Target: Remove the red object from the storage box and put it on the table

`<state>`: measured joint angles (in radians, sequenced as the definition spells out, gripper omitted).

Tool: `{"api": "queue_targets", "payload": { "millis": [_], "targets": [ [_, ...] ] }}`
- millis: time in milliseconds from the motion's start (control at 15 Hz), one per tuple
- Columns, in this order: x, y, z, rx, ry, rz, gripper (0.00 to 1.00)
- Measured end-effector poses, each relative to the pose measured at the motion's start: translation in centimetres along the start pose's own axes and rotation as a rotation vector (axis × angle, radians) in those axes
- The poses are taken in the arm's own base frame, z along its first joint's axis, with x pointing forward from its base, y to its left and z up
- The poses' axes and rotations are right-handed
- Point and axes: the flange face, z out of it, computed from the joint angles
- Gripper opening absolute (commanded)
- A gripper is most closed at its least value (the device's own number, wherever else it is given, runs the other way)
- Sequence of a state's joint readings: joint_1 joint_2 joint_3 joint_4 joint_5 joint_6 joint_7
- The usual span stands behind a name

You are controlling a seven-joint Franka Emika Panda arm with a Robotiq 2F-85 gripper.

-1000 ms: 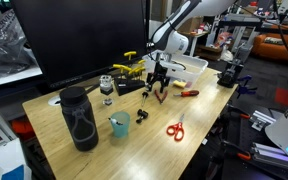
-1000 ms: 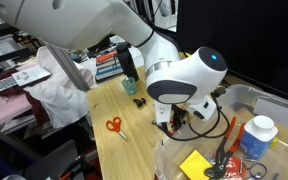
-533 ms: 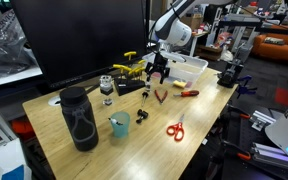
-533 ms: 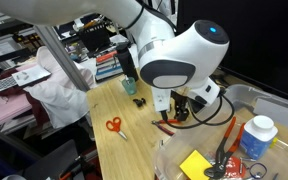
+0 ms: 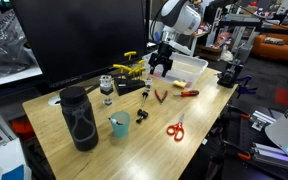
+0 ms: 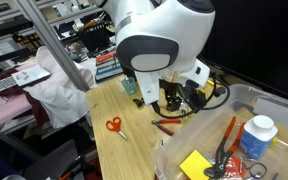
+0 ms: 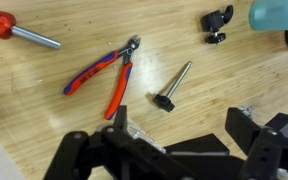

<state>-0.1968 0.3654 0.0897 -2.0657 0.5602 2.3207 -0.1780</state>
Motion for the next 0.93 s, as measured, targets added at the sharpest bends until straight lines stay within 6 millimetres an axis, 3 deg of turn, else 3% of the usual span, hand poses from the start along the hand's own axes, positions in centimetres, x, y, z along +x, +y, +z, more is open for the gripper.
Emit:
{"api": "queue_targets", "payload": {
  "millis": [533,933],
  "targets": [
    [-4.5,-2.2,-1.5,0.063,-0.080,-0.380,1.00],
    [-4.9,-2.2,-1.7,0.066,-0.084,-0.410,1.00]
  ]
}}
